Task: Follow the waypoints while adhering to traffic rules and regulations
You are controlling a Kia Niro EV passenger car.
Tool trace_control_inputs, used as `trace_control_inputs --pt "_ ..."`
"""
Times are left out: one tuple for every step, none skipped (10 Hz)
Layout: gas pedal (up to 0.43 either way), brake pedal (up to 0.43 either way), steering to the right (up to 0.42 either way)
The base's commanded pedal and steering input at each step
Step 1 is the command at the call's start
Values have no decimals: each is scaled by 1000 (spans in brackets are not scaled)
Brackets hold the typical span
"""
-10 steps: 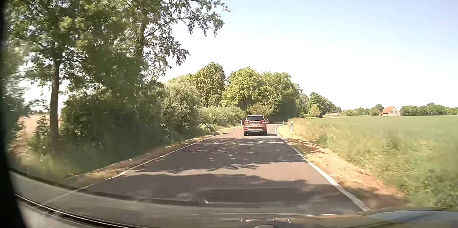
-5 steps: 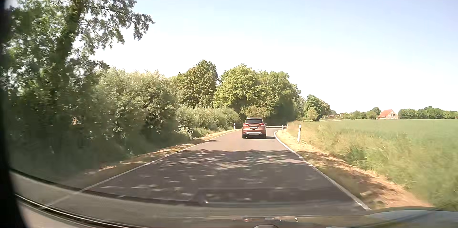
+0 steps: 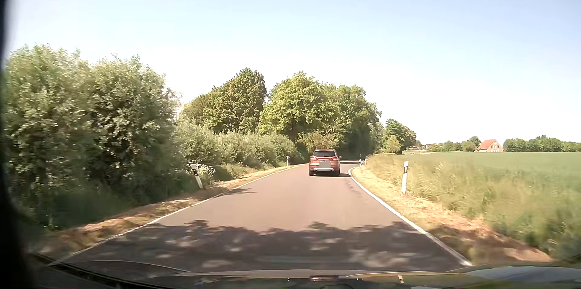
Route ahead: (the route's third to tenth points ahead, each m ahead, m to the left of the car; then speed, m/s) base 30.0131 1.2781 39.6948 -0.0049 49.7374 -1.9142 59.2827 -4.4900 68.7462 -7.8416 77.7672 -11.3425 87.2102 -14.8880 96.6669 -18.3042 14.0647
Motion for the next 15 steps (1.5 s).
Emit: trace_control_inputs --pt "209 0 15" --pt "209 0 17" --pt "209 0 18" --pt "209 0 18" --pt "209 0 18" --pt "197 0 18" --pt "177 0 18" --pt "177 0 18" --pt "177 0 18" --pt "177 0 18" --pt "177 0 18" --pt "177 0 18" --pt "177 0 18" --pt "177 0 18" --pt "177 0 18"
